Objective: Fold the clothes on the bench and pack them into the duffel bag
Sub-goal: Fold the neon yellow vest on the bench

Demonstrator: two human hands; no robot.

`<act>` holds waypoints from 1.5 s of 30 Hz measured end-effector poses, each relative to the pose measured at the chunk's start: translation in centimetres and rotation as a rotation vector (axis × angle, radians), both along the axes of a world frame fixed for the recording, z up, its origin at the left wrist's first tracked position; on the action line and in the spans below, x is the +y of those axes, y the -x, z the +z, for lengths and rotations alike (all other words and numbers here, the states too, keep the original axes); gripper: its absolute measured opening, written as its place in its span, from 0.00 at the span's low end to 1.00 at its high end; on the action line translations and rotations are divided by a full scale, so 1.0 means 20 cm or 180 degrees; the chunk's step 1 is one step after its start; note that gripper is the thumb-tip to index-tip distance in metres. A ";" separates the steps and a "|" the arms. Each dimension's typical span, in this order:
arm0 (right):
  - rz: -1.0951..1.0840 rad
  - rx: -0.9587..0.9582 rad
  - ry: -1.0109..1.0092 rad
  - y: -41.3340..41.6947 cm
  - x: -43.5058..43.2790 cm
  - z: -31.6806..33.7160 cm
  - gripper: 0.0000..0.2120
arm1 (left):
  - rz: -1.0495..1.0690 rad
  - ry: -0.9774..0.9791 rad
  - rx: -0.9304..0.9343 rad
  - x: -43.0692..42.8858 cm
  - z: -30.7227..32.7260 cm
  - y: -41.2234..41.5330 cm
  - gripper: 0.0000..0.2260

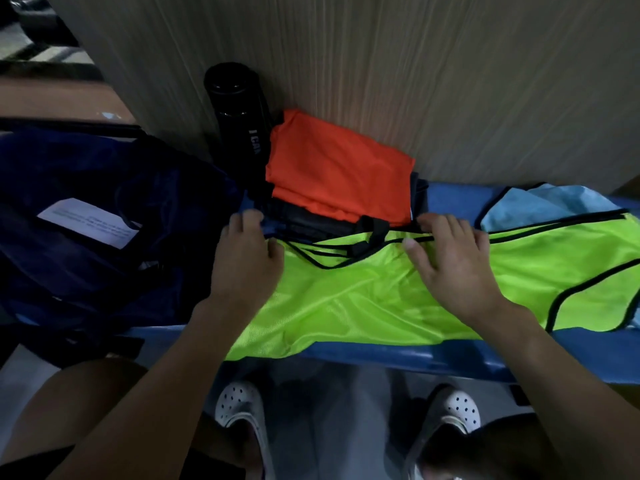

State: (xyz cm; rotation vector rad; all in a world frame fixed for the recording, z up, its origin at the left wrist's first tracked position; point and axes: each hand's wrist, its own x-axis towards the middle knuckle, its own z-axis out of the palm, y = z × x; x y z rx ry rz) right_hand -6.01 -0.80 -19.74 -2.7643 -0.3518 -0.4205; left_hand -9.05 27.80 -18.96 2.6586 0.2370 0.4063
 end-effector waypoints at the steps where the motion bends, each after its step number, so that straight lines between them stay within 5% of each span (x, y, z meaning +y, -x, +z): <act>1: -0.0016 0.0053 -0.0057 0.01 -0.01 0.01 0.24 | -0.0081 -0.0243 -0.0211 -0.03 0.01 0.02 0.11; 4: -0.0050 0.0219 0.0031 0.04 -0.07 0.00 0.27 | -0.0682 -0.0467 -0.0421 -0.12 0.00 0.10 0.09; 6: -0.0010 0.0440 0.0137 0.06 -0.11 -0.03 0.32 | -0.1023 -0.0520 0.0139 -0.15 -0.07 0.16 0.18; 10: 0.0077 0.1328 0.0778 0.13 -0.16 -0.10 0.44 | -0.0926 -0.0915 0.0983 -0.09 -0.19 0.19 0.31; 16: -0.0049 0.1346 0.1223 0.24 -0.20 -0.09 0.47 | -0.0638 -0.0874 0.1022 0.01 -0.20 0.14 0.30; 19: 0.0005 0.0960 0.0893 0.25 -0.21 -0.07 0.42 | -0.0426 -0.0930 0.0570 -0.03 -0.14 0.14 0.28; 23: -0.0013 0.0086 0.0367 0.18 -0.20 -0.06 0.24 | -0.0926 -0.0746 -0.0244 -0.11 -0.10 0.13 0.18; 27: 0.0042 -0.0018 0.0354 0.12 -0.17 -0.08 0.17 | -0.1378 -0.0611 0.0247 -0.14 -0.15 0.11 0.20; 34: -0.0100 -0.0398 0.0247 -0.01 -0.15 -0.06 0.02 | -0.1094 -0.0785 0.0438 -0.15 -0.16 0.10 0.23; 39: -0.0714 -0.0411 -0.0227 -0.07 -0.13 -0.02 0.10 | -0.0836 -0.0841 0.0924 -0.15 -0.17 0.08 0.26; 41: -0.0479 0.0029 -0.0405 -0.05 -0.10 -0.02 0.12 | -0.0732 -0.0855 0.1026 -0.14 -0.17 0.08 0.26; 45: 0.0292 0.0052 0.0282 0.06 -0.04 -0.05 0.13 | -0.0659 -0.0922 0.0627 -0.17 -0.16 0.11 0.28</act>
